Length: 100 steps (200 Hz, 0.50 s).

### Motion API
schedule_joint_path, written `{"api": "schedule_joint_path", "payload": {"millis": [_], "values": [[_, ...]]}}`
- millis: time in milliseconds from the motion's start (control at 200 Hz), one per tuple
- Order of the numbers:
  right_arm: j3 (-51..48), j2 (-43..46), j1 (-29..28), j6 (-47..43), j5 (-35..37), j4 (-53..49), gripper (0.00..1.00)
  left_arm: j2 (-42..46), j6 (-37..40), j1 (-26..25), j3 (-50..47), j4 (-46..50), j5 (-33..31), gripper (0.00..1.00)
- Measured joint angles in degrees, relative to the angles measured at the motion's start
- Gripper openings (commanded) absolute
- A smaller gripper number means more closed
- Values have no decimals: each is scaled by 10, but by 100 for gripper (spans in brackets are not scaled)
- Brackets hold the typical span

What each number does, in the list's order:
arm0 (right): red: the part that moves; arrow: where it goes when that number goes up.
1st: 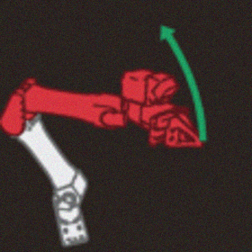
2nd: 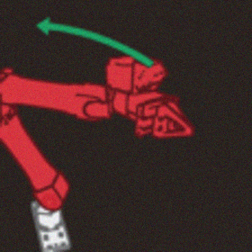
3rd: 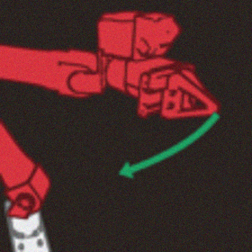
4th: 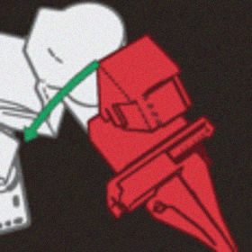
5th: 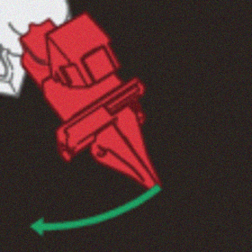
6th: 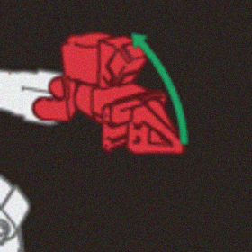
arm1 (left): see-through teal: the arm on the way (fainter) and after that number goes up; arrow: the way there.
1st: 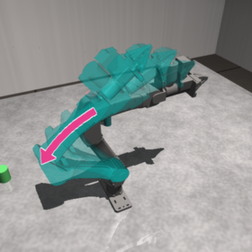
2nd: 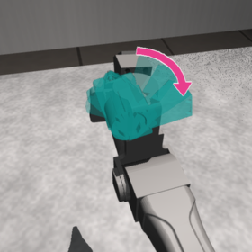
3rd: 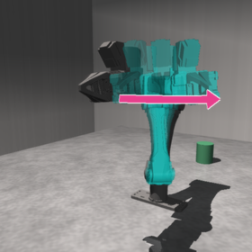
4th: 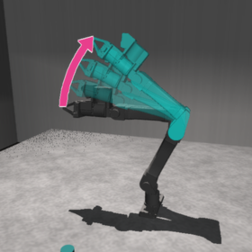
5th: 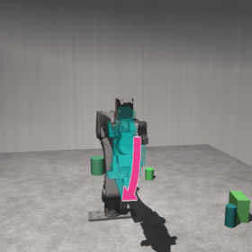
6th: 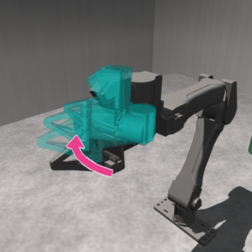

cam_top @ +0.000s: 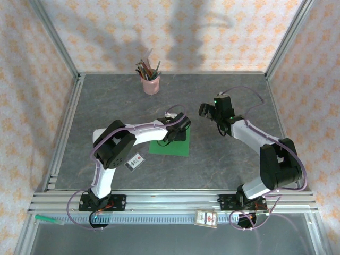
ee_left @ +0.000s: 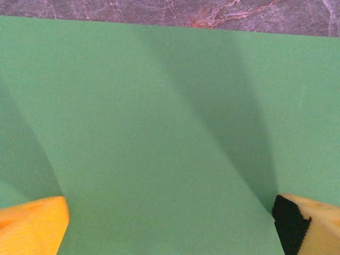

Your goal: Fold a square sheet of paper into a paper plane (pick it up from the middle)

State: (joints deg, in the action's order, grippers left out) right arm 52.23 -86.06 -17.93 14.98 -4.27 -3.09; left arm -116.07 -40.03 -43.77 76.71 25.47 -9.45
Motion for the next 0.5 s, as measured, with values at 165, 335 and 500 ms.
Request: {"api": "schedule_joint_path", "payload": {"millis": [165,335,500], "values": [[0,0,0,0,0,0,97,0,5,0,-6,-12,4,98],[0,0,0,0,0,0,97,6,10,2,-17,-29,7,95],[0,0,0,0,0,0,97,12,11,9,-27,-41,17,93]]}}
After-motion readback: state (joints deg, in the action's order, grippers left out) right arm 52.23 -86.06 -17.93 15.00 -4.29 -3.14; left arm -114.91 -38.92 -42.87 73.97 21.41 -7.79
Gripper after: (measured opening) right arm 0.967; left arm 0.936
